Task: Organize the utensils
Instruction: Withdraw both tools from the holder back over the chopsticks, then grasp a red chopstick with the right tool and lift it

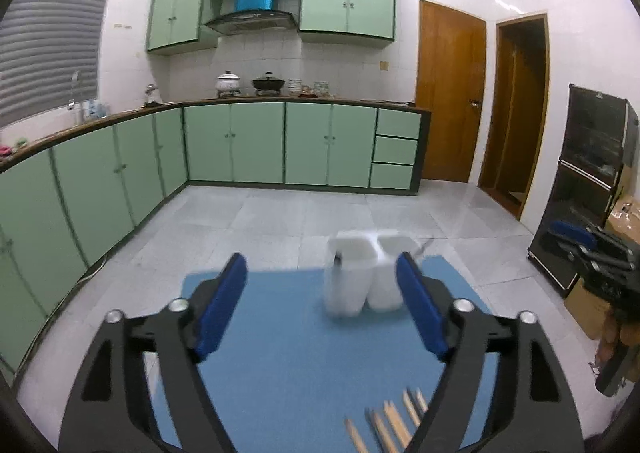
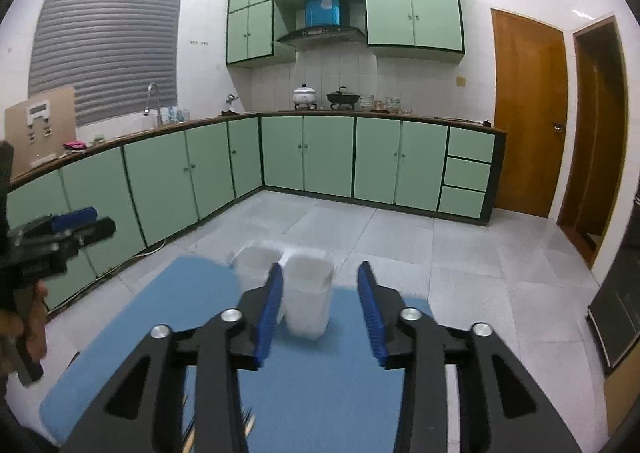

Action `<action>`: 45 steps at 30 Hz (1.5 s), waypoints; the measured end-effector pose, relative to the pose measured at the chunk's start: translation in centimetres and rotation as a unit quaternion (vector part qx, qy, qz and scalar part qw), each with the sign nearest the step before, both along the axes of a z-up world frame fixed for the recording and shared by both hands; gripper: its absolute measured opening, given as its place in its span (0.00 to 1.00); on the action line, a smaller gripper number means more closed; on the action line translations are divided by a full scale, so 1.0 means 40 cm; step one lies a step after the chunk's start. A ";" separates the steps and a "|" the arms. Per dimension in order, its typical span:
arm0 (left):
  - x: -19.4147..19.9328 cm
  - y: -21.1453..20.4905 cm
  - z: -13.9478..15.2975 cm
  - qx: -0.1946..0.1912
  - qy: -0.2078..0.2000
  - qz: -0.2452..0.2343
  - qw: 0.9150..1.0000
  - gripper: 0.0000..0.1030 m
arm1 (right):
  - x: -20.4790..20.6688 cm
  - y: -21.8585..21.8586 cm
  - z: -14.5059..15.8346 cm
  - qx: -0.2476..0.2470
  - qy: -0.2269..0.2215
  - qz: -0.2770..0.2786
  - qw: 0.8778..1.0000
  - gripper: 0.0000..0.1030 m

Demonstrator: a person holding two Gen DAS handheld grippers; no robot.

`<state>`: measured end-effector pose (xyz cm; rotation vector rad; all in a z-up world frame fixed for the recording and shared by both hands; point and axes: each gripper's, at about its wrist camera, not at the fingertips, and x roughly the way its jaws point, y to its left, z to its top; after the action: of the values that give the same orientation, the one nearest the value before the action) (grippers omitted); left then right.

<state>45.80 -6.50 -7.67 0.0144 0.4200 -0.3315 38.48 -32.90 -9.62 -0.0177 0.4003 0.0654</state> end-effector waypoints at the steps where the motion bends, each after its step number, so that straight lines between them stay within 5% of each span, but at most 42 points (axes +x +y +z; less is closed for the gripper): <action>1: -0.058 0.023 -0.013 -0.002 -0.001 0.005 1.000 0.81 | -0.044 0.009 -0.016 -0.003 0.001 0.000 1.000 0.46; 8: -0.375 0.108 -0.150 -0.016 0.019 0.050 0.998 0.90 | -0.380 0.119 -0.245 0.015 0.048 -0.014 0.999 0.53; 16: -0.561 0.091 -0.344 -0.005 0.058 0.060 0.996 0.91 | -0.494 0.204 -0.426 0.043 0.091 -0.018 0.995 0.38; 22: -0.580 0.124 -0.346 -0.016 0.054 0.073 0.996 0.91 | -0.481 0.227 -0.489 0.037 0.111 -0.014 0.993 0.28; 29: -0.588 0.118 -0.388 -0.009 0.070 0.070 0.995 0.91 | -0.463 0.249 -0.517 0.024 0.125 -0.008 0.992 0.27; 33: -0.576 0.101 -0.413 -0.005 0.083 0.061 0.995 0.91 | -0.453 0.227 -0.515 0.019 0.123 -0.019 0.992 0.14; 45: -0.543 -0.014 -0.516 0.072 0.109 0.034 0.991 0.90 | -0.438 0.131 -0.512 0.050 0.129 -0.060 0.989 0.08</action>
<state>24.07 -7.08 -28.32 0.1054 0.6592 -0.2347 20.96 -27.65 -30.09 0.1143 0.6548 -0.0321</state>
